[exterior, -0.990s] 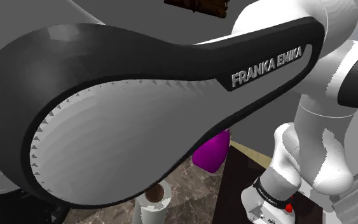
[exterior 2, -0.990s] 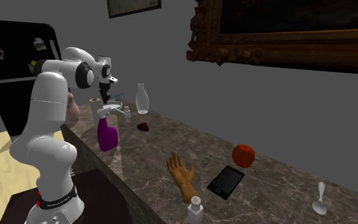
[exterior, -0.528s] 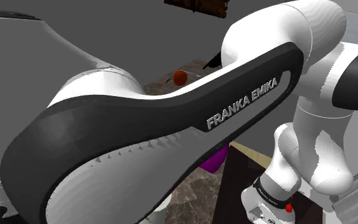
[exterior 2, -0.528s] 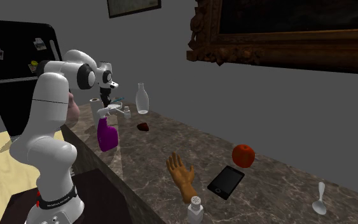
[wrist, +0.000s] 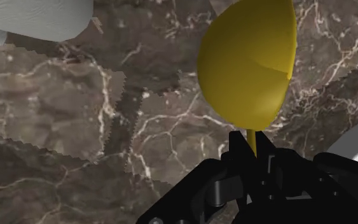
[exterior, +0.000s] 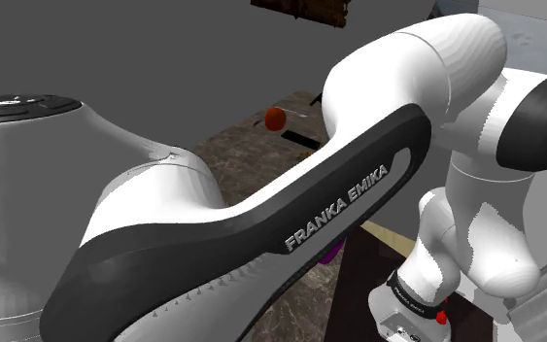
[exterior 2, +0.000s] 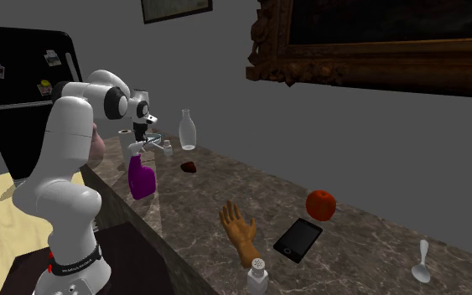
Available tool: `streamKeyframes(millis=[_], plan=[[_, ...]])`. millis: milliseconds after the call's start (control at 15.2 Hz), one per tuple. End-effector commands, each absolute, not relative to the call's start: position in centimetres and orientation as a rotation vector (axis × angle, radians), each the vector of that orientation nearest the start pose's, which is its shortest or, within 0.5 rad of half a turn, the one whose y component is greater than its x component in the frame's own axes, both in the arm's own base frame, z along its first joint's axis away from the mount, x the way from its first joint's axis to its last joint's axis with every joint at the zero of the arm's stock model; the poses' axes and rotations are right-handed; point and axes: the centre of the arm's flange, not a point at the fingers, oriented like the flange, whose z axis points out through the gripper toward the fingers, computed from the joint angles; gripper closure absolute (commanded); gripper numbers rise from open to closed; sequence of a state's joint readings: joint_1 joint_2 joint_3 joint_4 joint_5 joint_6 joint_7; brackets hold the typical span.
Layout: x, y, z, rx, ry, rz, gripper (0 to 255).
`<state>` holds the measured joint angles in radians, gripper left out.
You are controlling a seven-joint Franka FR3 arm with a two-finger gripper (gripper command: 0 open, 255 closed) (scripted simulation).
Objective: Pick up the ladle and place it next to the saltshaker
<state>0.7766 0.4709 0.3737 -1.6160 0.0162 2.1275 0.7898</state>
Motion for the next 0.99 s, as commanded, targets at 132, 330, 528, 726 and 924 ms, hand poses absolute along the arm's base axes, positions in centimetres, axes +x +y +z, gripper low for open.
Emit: streamKeyframes(millis=[132, 330, 528, 726, 924], plan=[[30.7, 61.0, 35.4, -2.941, -0.458, 0.16, 255], [30.7, 61.0, 34.3, -2.941, -0.458, 0.16, 255], [30.7, 61.0, 34.3, -2.941, -0.458, 0.16, 255], [30.7, 61.0, 34.3, -2.941, -0.458, 0.16, 255], [30.7, 60.8, 34.4, -2.941, -0.458, 0.16, 0]])
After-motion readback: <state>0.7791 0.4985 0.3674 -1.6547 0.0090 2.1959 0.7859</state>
